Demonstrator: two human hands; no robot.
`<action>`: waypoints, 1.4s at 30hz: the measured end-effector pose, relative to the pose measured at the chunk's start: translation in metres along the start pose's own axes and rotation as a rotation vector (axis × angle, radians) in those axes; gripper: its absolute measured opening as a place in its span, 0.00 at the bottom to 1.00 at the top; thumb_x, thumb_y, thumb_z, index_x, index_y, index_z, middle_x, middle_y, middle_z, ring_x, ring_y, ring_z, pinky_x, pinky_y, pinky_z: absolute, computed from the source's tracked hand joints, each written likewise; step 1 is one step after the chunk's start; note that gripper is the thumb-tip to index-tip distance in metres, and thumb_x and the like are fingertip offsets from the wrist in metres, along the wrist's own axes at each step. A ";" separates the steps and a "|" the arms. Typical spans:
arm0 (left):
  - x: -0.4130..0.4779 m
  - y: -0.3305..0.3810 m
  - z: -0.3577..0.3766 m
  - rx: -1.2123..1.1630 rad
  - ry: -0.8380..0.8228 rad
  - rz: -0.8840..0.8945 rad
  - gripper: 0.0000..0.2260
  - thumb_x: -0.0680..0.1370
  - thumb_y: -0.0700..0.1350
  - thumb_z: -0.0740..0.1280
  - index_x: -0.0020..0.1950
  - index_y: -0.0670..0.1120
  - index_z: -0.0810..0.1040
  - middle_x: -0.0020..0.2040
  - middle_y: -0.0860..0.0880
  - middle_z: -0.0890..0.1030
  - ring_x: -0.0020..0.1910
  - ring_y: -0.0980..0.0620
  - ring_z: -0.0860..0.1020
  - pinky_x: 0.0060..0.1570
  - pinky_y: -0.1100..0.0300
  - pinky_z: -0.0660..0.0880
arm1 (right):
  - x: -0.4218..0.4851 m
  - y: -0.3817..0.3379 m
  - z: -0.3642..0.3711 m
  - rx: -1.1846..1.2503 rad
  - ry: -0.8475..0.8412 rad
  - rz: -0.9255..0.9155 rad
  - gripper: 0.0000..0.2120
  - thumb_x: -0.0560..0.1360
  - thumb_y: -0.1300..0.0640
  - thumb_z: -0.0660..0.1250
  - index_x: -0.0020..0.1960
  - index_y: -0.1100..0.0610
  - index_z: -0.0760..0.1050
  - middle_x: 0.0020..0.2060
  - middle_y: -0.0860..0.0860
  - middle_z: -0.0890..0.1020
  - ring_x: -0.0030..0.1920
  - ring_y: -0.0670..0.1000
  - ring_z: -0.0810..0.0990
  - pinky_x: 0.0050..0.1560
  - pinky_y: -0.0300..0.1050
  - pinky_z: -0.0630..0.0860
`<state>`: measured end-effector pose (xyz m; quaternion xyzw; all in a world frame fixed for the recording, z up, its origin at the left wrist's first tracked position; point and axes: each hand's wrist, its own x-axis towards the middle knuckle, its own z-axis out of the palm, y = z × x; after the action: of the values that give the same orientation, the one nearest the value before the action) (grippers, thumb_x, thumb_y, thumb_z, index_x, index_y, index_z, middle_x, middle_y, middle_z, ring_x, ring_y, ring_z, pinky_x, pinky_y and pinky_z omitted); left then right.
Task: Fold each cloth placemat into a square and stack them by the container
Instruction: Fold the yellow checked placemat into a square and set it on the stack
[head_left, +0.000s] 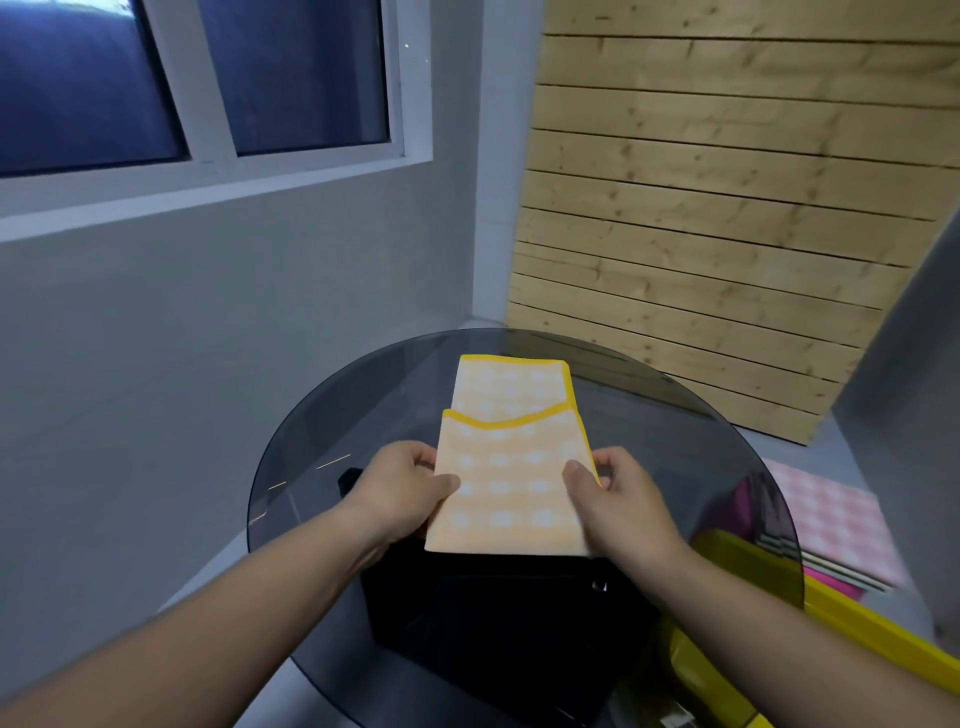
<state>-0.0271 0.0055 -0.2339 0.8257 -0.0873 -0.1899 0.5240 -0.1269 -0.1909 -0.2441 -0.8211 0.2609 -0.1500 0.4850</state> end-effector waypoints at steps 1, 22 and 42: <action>-0.001 -0.001 0.001 0.003 0.020 0.022 0.03 0.79 0.38 0.69 0.51 0.40 0.80 0.35 0.48 0.84 0.31 0.53 0.81 0.30 0.62 0.74 | -0.001 0.001 -0.002 0.007 -0.018 0.017 0.07 0.77 0.50 0.65 0.52 0.51 0.74 0.42 0.48 0.82 0.44 0.50 0.82 0.39 0.45 0.75; -0.010 -0.008 0.003 0.142 0.031 -0.018 0.22 0.68 0.49 0.80 0.52 0.47 0.71 0.43 0.44 0.82 0.34 0.49 0.78 0.34 0.56 0.74 | -0.023 0.011 -0.015 -0.277 -0.048 -0.087 0.06 0.75 0.58 0.66 0.49 0.49 0.72 0.33 0.48 0.76 0.32 0.47 0.74 0.30 0.38 0.70; -0.041 -0.002 0.015 0.773 -0.103 0.123 0.21 0.76 0.56 0.64 0.66 0.49 0.70 0.62 0.47 0.67 0.61 0.46 0.71 0.60 0.53 0.72 | -0.024 0.012 -0.022 -0.555 -0.337 -0.105 0.21 0.79 0.49 0.63 0.71 0.49 0.70 0.64 0.50 0.71 0.64 0.53 0.74 0.64 0.45 0.70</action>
<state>-0.0707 0.0074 -0.2322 0.9447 -0.2280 -0.1526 0.1795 -0.1607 -0.1973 -0.2439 -0.9475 0.1651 0.0397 0.2708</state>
